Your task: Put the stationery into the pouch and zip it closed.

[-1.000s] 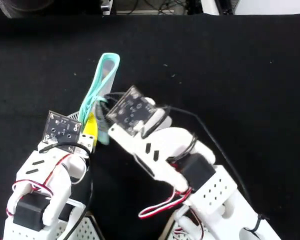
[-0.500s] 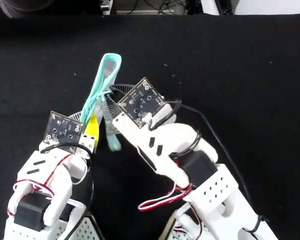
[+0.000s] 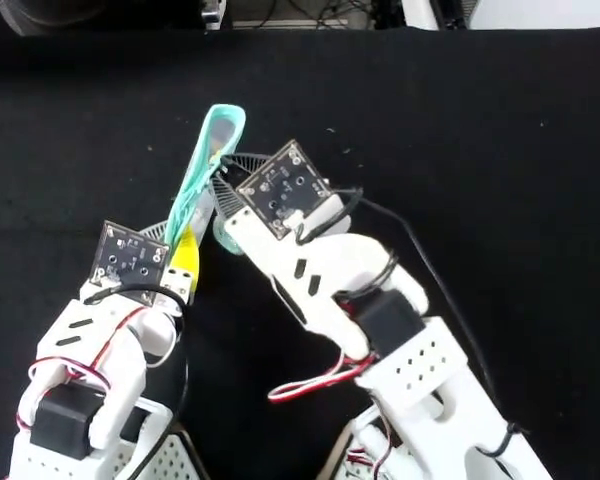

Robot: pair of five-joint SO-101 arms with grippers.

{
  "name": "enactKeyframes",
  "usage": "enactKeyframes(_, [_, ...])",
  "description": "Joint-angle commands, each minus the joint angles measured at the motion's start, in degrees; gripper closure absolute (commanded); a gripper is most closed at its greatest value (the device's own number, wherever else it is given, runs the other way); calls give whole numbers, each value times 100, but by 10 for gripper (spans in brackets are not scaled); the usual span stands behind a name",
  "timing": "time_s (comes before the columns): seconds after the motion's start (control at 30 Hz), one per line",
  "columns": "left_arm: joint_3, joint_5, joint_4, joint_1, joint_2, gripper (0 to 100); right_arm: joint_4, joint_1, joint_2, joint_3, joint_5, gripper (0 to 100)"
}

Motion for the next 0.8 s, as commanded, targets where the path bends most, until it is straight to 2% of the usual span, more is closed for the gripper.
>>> enactKeyframes(0.0, [189, 9, 62, -57, 105, 970, -387, 545, 207, -127, -62, 986])
enactKeyframes(0.1, [268, -9, 62, -57, 105, 970, -466, 651, 321, -119, -237, 986])
enactKeyframes(0.77, [338, -26, 53, -57, 105, 970, -730, 1178, 365, -514, -193, 986])
